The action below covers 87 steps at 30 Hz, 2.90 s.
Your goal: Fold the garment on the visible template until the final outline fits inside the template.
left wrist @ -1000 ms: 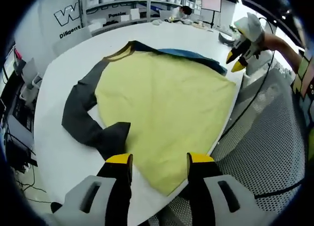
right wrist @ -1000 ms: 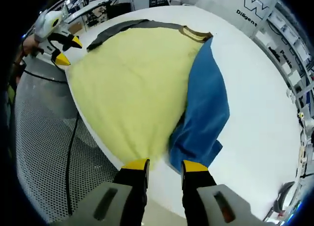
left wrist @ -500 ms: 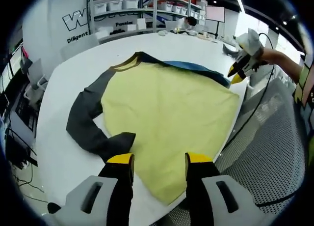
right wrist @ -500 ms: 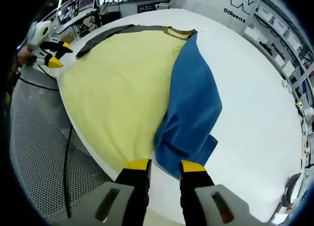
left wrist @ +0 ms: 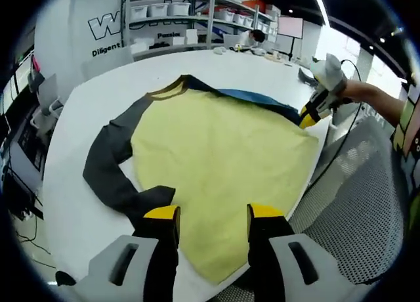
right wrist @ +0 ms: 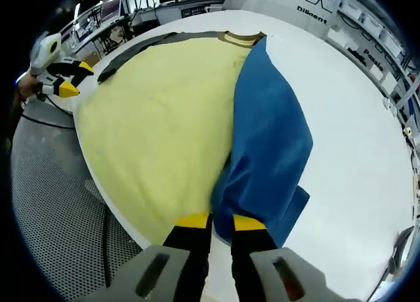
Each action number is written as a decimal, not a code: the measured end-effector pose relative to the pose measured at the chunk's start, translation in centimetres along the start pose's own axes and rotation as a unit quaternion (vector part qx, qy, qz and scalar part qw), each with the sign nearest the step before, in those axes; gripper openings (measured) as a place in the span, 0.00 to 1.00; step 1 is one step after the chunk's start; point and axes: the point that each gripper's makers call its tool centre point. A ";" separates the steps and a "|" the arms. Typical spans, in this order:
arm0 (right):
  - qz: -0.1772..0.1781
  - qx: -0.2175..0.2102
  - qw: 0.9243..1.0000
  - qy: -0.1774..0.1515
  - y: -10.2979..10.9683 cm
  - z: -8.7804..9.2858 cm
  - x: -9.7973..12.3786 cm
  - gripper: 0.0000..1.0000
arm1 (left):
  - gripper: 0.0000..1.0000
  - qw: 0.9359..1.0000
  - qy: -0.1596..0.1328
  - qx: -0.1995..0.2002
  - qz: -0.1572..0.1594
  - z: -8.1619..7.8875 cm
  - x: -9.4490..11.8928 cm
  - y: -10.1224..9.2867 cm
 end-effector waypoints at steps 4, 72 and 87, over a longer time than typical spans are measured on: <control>0.001 -0.016 1.000 -0.016 -1.5 1.0 -1.6 0.00 | 0.35 0.999 -0.042 0.015 -0.026 -1.3 0.1 0.7; -0.271 -0.261 0.913 -0.160 11.1 -14.8 0.3 0.00 | 0.34 0.978 -0.174 0.061 0.100 -14.0 -4.5 -7.2; -0.272 -0.321 0.893 -0.162 13.3 -15.4 -1.9 0.00 | 0.29 0.983 -0.138 0.111 0.038 -12.6 -7.6 -6.6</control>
Point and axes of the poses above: the point that each gripper's makers call its tool centre point, and the gripper's own axes: x roughly backward along the fingers, y roughly to its left, z roughly out of its underside, and after that the axes turned 12 degrees about -x, right-handed
